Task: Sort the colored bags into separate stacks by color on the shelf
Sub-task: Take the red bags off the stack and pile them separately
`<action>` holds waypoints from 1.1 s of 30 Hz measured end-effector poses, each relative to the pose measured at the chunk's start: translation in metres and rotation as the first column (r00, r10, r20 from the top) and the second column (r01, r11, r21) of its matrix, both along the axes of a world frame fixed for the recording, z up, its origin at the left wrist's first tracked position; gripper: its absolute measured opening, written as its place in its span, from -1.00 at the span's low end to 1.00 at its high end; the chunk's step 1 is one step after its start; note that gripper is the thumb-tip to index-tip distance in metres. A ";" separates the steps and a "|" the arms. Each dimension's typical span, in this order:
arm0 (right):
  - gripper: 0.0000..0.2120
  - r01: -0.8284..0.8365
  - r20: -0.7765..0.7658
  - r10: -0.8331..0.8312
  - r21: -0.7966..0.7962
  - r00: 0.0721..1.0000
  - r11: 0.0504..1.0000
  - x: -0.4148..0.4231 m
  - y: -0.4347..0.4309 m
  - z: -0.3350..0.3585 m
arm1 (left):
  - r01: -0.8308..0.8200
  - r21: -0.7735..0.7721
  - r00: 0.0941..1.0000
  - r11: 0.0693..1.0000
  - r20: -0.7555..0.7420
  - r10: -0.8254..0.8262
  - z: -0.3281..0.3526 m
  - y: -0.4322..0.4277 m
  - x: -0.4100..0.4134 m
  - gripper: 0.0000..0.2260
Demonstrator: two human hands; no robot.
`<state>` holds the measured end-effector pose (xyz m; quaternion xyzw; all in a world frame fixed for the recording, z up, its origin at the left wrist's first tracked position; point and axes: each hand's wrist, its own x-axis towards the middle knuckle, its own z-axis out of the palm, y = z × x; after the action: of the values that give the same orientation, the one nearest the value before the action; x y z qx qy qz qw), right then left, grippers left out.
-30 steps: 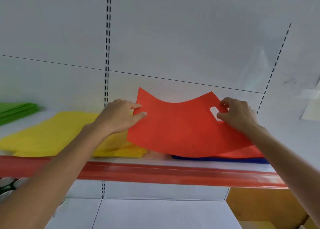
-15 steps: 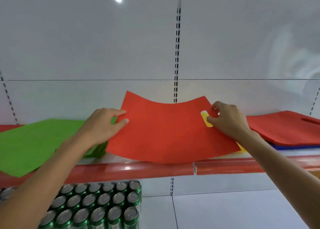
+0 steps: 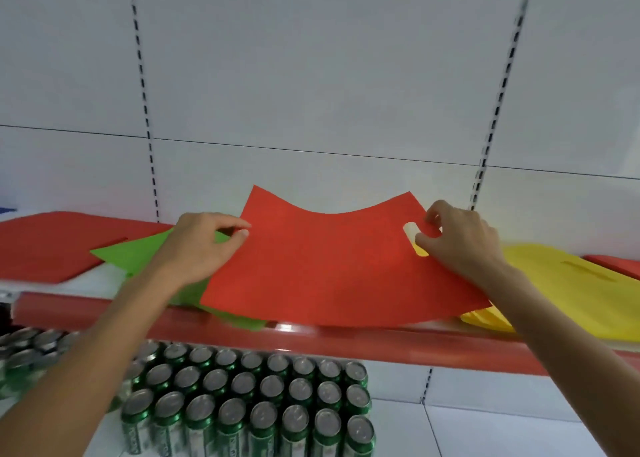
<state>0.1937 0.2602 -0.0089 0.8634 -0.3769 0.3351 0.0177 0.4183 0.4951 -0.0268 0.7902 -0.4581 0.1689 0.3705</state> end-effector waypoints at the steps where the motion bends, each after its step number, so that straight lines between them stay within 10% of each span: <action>1: -0.69 0.007 0.000 -0.007 0.006 1.000 1.000 0.013 0.009 0.002 | -0.002 -0.004 1.000 1.000 -0.001 0.002 -0.001 0.008 0.014 -0.82; 21: -0.65 -0.028 -0.063 0.020 -0.136 0.998 0.990 0.319 0.227 0.050 | -0.145 0.124 0.987 0.982 -0.051 0.152 0.017 0.217 0.319 -0.71; 33: -0.73 -0.076 -0.192 0.085 0.057 0.978 0.996 0.431 0.304 -0.030 | -0.210 0.220 0.963 0.953 -0.123 0.241 -0.029 0.299 0.415 -0.71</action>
<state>0.6246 0.5642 -0.0394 0.9067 -0.3462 0.2403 0.0195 0.8337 0.7941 -0.0559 0.8817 -0.3507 0.1029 0.2983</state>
